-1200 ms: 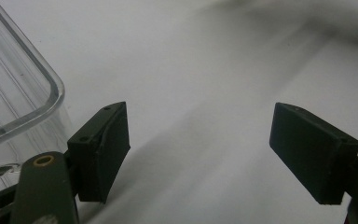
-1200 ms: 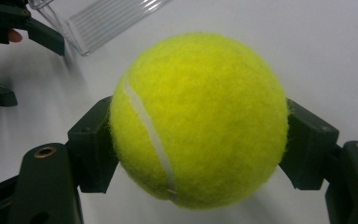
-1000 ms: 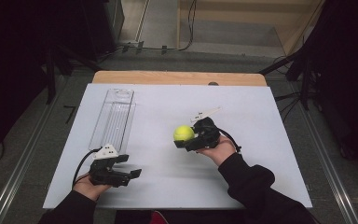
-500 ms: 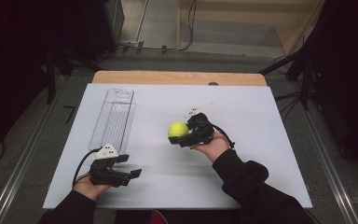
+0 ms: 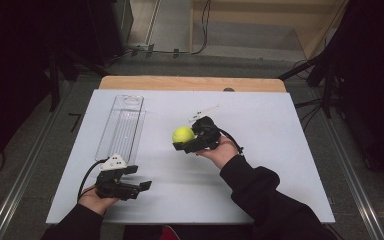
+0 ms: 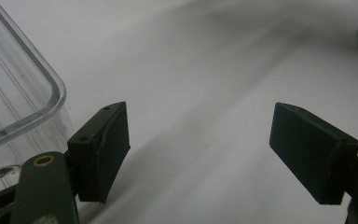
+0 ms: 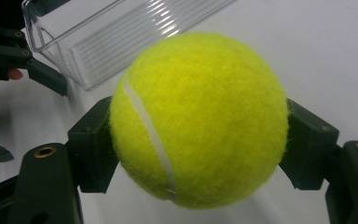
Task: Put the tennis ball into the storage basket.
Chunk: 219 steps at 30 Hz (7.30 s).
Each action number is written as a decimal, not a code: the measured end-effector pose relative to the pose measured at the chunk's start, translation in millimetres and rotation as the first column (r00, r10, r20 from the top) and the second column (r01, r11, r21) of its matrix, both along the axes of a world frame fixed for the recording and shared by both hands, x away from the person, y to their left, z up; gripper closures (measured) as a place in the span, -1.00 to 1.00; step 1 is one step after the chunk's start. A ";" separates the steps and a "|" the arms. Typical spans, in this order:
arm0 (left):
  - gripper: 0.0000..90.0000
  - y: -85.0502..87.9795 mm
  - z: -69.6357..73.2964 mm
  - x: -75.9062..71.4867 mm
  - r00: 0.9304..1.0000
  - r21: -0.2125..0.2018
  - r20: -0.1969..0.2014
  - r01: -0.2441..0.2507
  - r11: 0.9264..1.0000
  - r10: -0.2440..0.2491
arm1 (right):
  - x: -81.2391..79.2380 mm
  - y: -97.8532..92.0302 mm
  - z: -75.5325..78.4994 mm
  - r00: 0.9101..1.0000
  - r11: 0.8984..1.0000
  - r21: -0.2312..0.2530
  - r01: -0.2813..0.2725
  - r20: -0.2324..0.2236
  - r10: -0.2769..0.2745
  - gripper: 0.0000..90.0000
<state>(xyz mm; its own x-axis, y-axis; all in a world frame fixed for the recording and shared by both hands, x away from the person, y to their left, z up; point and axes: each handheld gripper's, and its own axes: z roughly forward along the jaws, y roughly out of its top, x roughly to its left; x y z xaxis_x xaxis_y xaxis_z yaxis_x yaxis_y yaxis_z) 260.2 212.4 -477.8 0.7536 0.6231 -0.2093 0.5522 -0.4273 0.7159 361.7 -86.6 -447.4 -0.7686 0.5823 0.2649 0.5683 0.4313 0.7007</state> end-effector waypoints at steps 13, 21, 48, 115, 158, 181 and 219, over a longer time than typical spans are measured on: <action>-0.55 -0.1 -0.7 0.2 1.000 -0.005 0.000 0.000 1.000 0.000 | 10.8 22.5 5.3 1.000 1.000 0.023 -0.020 -0.010 0.020 -0.48; -0.55 0.3 -0.9 0.8 1.000 -0.004 -0.002 0.002 1.000 -0.002 | 17.2 34.1 8.5 1.000 0.999 0.028 -0.020 -0.015 0.020 -0.48; -0.55 0.2 -0.6 1.7 1.000 -0.004 -0.002 0.001 1.000 -0.001 | 36.6 69.8 21.7 0.999 0.999 0.037 -0.034 -0.013 0.035 -0.48; -0.55 1.6 -1.3 1.6 1.000 -0.008 -0.009 0.016 1.000 -0.016 | 78.4 174.4 25.7 0.999 0.999 0.016 -0.033 0.001 0.033 -0.49; -0.55 2.8 -0.8 2.2 1.000 -0.017 -0.011 0.007 1.000 -0.007 | 73.1 181.7 15.4 0.997 0.996 -0.048 -0.072 -0.011 0.072 -0.68; -0.55 6.5 -3.2 0.2 1.000 -0.010 -0.014 -0.006 1.000 0.005 | 67.1 127.4 18.7 0.997 0.998 0.009 -0.060 -0.050 0.061 -0.67; -0.55 5.7 -1.9 -1.6 1.000 -0.009 -0.003 -0.008 1.000 0.008 | 35.8 73.6 10.3 0.994 0.995 -0.035 -0.088 -0.063 0.086 -0.66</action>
